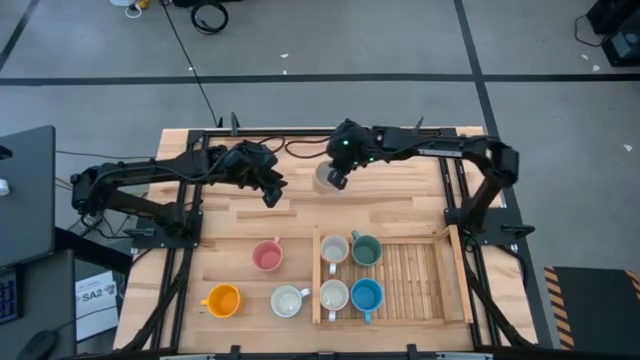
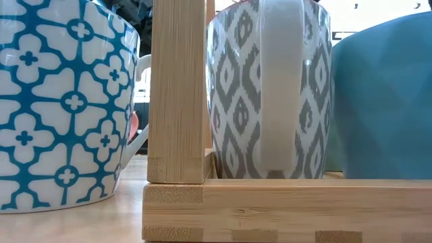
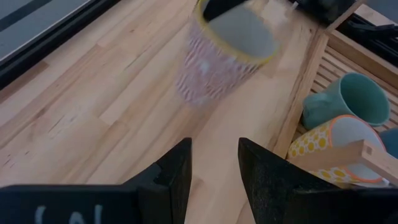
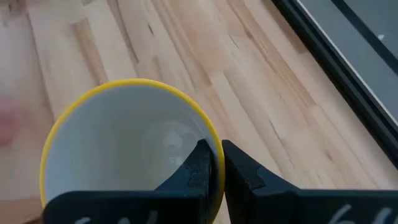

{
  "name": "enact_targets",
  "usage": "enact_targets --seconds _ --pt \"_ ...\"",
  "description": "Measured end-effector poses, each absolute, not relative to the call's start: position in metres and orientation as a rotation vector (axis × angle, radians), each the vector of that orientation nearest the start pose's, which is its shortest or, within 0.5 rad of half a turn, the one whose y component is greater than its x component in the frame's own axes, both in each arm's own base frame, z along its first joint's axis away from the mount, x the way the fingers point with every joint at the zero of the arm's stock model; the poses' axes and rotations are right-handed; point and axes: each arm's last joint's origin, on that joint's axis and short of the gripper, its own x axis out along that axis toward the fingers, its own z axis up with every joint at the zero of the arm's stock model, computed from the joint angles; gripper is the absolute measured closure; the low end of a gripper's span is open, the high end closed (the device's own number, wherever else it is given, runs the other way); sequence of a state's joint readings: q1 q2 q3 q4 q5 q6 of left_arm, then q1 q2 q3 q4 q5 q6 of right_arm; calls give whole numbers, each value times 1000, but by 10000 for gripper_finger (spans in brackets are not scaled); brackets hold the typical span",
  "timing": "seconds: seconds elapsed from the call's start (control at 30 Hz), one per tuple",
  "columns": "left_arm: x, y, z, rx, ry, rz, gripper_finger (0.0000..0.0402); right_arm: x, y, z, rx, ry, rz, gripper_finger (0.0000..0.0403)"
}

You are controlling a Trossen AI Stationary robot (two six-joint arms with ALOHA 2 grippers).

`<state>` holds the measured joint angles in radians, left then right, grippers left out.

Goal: Place coffee mugs
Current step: Put the yellow patterned mug on the shelf

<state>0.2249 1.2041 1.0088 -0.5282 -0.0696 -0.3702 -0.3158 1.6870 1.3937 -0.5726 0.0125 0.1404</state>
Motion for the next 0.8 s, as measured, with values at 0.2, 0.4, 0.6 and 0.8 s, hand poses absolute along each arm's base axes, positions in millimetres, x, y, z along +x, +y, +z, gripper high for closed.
enact_targets --seconds 0.2,0.4,0.6,0.8 --pt "243 58 297 -408 665 413 264 312 -100 315 356 827 -406 375" --pt "243 58 297 -407 665 413 264 268 -79 343 485 869 -452 375" --pt "243 58 297 -408 665 413 264 236 -48 358 629 922 -484 375" --pt "243 58 297 -407 665 413 264 221 -11 366 716 940 -473 375"
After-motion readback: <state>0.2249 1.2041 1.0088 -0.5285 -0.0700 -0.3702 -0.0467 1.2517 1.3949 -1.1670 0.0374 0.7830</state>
